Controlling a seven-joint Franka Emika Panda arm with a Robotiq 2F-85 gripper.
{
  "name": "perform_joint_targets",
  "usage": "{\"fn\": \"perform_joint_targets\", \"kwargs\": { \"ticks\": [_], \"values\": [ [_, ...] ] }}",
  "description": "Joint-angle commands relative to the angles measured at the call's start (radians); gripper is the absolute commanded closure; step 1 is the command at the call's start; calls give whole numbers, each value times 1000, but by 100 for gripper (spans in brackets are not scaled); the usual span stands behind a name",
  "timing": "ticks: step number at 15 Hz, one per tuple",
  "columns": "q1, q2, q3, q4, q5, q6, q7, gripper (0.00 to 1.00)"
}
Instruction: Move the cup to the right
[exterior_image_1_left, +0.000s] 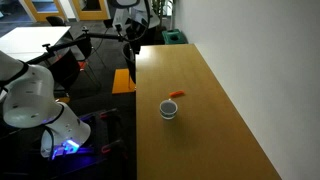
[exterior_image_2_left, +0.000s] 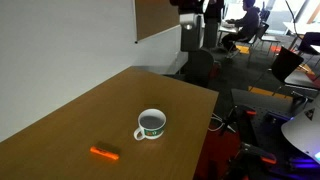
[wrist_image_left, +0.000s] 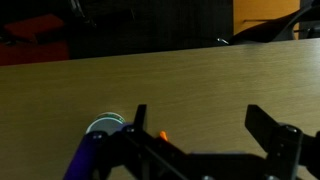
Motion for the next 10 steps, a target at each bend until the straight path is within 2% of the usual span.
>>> {"fn": "perform_joint_targets", "kwargs": {
  "ticks": [1, 6, 10],
  "values": [
    [0, 0, 0, 1, 0, -2, 0, 0],
    [0, 0, 0, 1, 0, -2, 0, 0],
    [-13, -37, -5, -12, -71, -27, -9, 0]
  ]
}}
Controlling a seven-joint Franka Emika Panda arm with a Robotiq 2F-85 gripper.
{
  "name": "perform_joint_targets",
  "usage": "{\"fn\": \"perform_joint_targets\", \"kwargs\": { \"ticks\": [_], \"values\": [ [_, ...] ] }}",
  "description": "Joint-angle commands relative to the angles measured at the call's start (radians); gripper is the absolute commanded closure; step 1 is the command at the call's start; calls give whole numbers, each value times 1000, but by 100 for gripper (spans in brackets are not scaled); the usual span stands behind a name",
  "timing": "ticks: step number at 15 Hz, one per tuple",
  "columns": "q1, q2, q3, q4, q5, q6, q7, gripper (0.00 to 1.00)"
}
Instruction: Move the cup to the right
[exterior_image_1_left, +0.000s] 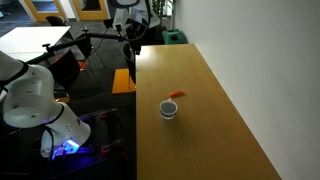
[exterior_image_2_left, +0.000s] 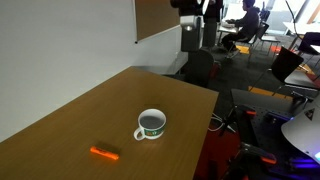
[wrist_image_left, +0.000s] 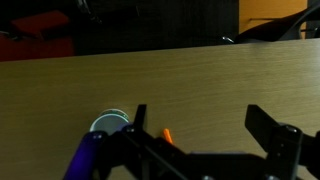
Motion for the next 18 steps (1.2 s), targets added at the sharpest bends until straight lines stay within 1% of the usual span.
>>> {"fn": "perform_joint_targets", "kwargs": {
  "ticks": [1, 6, 8, 10, 12, 14, 18],
  "values": [
    [-21, -44, -5, -13, -81, -35, 4, 0],
    [-67, -93, -29, -41, -235, -99, -2, 0],
    [-90, -106, -50, -62, -301, -120, -39, 0],
    [-109, -116, -74, -91, -370, -136, -100, 0],
    [-124, -120, -109, -118, -429, -135, -189, 0],
    [-136, -117, -139, -141, -492, -117, -282, 0],
    [-144, -100, -202, -170, -586, -37, -478, 0]
  ]
}}
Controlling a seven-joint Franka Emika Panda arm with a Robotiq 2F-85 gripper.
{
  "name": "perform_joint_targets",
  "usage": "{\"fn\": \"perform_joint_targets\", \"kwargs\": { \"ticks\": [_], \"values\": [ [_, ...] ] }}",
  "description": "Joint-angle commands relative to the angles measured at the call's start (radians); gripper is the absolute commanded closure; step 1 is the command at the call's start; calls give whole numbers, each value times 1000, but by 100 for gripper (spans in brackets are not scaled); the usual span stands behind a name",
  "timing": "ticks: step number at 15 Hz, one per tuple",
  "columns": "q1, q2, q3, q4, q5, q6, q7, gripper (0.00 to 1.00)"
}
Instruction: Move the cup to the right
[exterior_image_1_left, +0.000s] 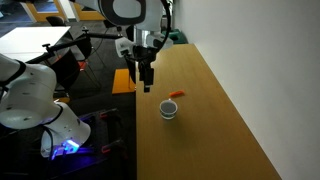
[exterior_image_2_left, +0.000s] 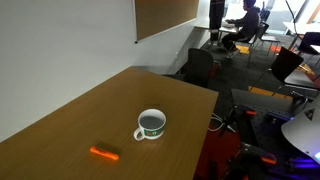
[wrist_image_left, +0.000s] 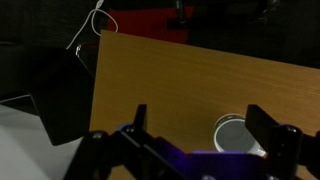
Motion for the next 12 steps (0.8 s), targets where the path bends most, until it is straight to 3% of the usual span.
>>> {"fn": "perform_joint_targets", "kwargs": {
  "ticks": [1, 3, 8, 12],
  "values": [
    [-10, -4, -45, -35, -77, 78, -179, 0],
    [-13, 7, -75, -43, -94, 151, -248, 0],
    [-23, 68, -115, -43, -65, 305, -280, 0],
    [-27, 58, -99, -41, -69, 267, -257, 0]
  ]
}}
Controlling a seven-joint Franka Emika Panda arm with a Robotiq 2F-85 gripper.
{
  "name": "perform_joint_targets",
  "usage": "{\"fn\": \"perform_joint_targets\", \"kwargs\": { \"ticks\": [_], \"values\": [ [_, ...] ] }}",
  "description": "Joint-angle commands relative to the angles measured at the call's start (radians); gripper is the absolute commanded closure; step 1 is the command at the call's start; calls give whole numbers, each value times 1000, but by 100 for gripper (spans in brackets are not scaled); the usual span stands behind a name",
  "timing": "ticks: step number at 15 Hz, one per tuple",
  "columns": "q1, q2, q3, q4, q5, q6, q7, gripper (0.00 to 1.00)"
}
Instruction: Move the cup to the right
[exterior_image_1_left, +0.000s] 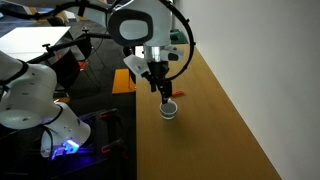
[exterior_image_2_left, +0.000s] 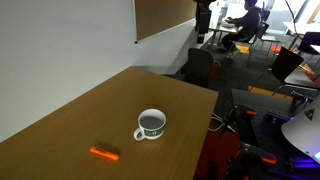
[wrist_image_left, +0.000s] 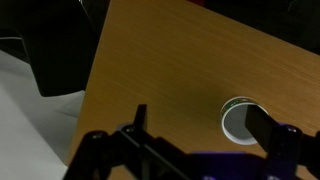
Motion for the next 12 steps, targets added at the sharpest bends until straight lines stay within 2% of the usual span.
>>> {"fn": "perform_joint_targets", "kwargs": {
  "ticks": [1, 4, 6, 12],
  "values": [
    [-12, 0, 12, 1, 5, -1, -3, 0],
    [-12, -1, 13, 1, 5, -1, -3, 0],
    [-14, 47, 6, 13, 3, 38, -7, 0],
    [-25, 213, -17, 23, 41, 250, -40, 0]
  ]
}}
